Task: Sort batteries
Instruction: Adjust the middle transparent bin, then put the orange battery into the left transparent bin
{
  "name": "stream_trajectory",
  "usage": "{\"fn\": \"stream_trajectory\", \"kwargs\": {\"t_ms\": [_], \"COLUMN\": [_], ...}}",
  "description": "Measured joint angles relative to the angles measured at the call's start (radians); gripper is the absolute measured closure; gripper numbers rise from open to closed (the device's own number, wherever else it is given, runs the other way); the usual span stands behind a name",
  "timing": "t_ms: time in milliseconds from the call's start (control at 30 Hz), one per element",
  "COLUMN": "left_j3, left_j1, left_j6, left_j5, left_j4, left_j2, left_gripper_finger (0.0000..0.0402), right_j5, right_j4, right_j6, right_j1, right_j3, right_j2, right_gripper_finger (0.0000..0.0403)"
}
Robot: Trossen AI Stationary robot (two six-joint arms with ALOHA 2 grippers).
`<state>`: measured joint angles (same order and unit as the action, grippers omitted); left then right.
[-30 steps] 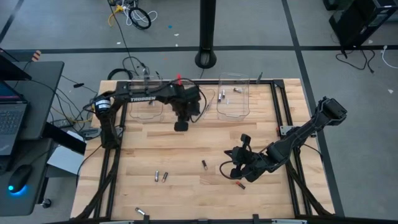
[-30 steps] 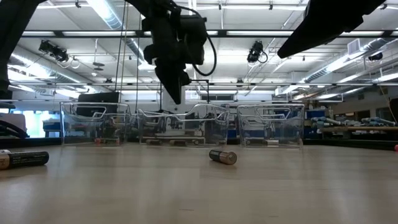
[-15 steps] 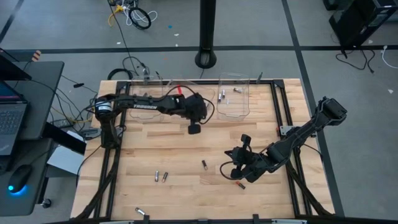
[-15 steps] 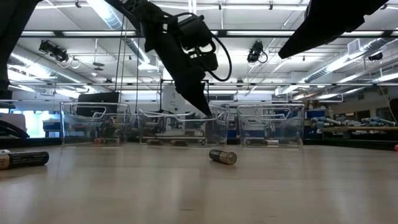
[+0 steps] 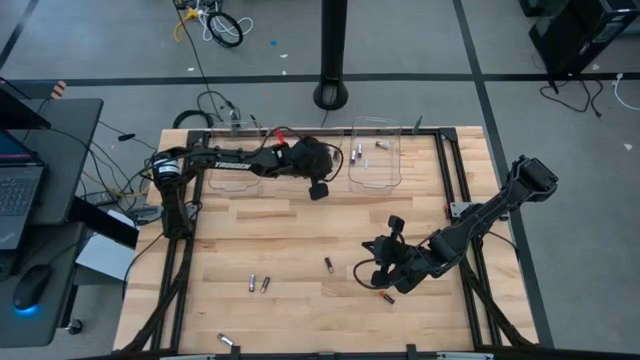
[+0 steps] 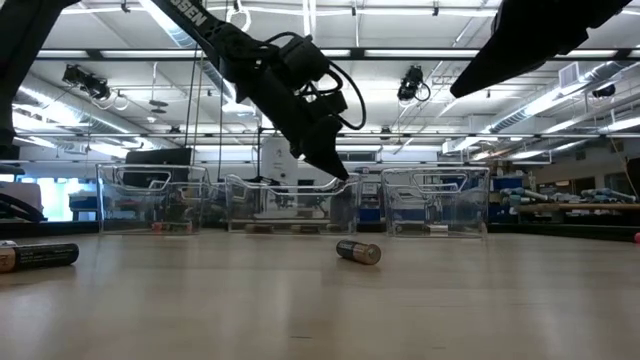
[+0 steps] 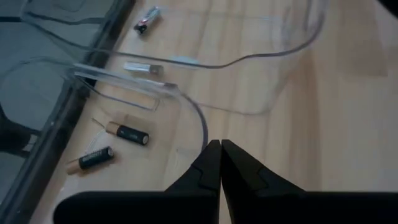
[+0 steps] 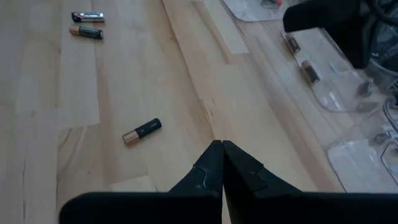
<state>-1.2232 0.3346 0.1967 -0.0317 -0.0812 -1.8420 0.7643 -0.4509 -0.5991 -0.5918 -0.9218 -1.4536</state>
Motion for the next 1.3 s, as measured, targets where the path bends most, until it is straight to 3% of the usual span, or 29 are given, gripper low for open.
{"fn": "stream_trajectory", "kwargs": {"t_ms": [167,267,467,567,767,933,1300], "left_j3": [-0.001,0.042,0.298,0.443,0.659,0.755,0.786], "left_j1": [0.003,-0.008,-0.026,-0.045,-0.100,-0.135,-0.154], "left_j6": [0.010,0.020,-0.021,-0.047,-0.081,-0.083,-0.095], "left_j5": [0.000,0.004,0.072,0.085,0.089,0.088,0.078], "left_j4": [-0.005,0.078,0.401,0.517,0.677,0.754,0.747], "left_j2": [0.029,0.091,0.275,0.370,0.545,0.629,0.657], "left_gripper_finger": [0.0383,0.0383,0.0383,0.0383,0.0383,0.0383,0.0383], "right_j5": [-0.004,-0.032,-0.076,-0.160,-0.440,-0.534,-0.608], "right_j4": [-0.058,-0.147,-0.336,-0.434,-0.729,-0.889,-0.905], "right_j6": [-0.049,-0.097,-0.207,-0.257,-0.374,-0.131,0.549], "right_j1": [0.006,0.010,0.039,0.077,0.229,0.382,0.683], "right_j3": [0.000,-0.013,-0.032,-0.033,-0.033,-0.033,0.067], "right_j2": [0.000,0.000,0.000,0.000,0.000,0.000,0.000], "right_gripper_finger": [0.0391,0.0391,0.0391,0.0391,0.0391,0.0391,0.0393]}}
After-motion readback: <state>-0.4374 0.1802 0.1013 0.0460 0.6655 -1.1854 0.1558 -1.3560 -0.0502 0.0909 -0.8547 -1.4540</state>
